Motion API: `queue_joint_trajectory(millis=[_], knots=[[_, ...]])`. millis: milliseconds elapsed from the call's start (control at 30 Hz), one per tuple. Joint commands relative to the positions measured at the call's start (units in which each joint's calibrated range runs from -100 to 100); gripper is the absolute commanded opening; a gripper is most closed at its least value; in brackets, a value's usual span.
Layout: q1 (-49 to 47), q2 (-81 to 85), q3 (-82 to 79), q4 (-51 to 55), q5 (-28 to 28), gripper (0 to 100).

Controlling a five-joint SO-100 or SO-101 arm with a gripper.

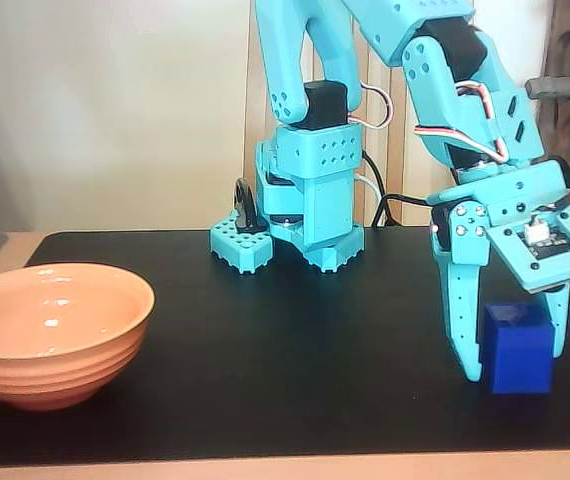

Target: Place the blue cube in the orange bowl.

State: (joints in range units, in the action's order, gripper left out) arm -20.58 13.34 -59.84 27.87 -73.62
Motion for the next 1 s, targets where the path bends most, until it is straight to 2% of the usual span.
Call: queue_joint_trajectory(millis=[0, 967], knots=[[-0.68, 0.85, 0.49, -1.48, -0.45, 21], [-0.68, 0.85, 1.13, -1.83, -0.19, 14]])
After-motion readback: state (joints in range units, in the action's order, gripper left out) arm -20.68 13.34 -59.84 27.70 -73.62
